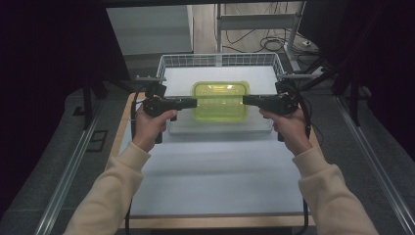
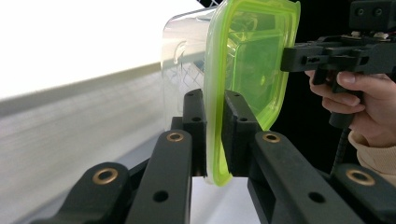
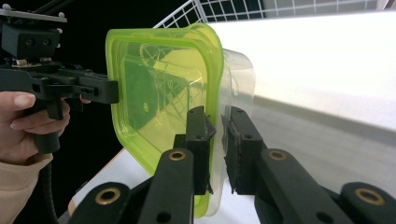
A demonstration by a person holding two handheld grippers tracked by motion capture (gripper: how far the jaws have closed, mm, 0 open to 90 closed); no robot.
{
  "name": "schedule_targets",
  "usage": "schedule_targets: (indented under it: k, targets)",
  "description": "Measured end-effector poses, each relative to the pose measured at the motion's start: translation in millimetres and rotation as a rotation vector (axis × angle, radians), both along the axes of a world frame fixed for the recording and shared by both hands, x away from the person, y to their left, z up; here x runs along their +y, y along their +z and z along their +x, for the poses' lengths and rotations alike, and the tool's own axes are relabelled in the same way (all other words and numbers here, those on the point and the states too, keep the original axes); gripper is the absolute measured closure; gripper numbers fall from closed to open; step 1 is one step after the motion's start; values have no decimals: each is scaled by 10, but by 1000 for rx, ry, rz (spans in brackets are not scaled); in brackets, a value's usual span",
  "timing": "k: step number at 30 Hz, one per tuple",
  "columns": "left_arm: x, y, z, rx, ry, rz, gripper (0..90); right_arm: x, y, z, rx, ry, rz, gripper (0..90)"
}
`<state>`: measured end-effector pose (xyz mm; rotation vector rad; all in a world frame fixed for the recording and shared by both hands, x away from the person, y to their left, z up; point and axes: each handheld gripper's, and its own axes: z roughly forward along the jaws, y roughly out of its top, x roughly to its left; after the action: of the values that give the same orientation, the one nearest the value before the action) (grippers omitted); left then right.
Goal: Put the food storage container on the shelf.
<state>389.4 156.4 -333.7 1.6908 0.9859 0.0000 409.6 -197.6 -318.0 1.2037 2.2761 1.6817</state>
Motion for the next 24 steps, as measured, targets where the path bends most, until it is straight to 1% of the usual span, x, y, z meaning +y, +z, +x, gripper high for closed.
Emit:
schedule_targets:
  k: [4,9,13,15,17,20,22,24]
  targets:
    - [-4,66,70,-4,7,10,807,14,69,63,3,-8,-8,805]
    - [-21,136,164,-11,12,31,806,24,128,156,7,-18,-24,805]
    - [-31,213,256,-6,16,24,806,21,205,236,-3,-26,-22,804]
    - [-37,254,315,-10,18,34,805,19,246,285,-3,-34,-18,804]
    - [-48,288,370,-5,32,34,804,25,281,335,-7,-42,-22,805]
    - [-53,302,471,1,38,39,803,37,313,409,-5,-56,-29,804]
    - [-56,297,542,3,40,42,802,38,310,469,5,-64,-25,804]
    - [-59,283,601,14,48,32,802,43,306,529,11,-73,-23,804]
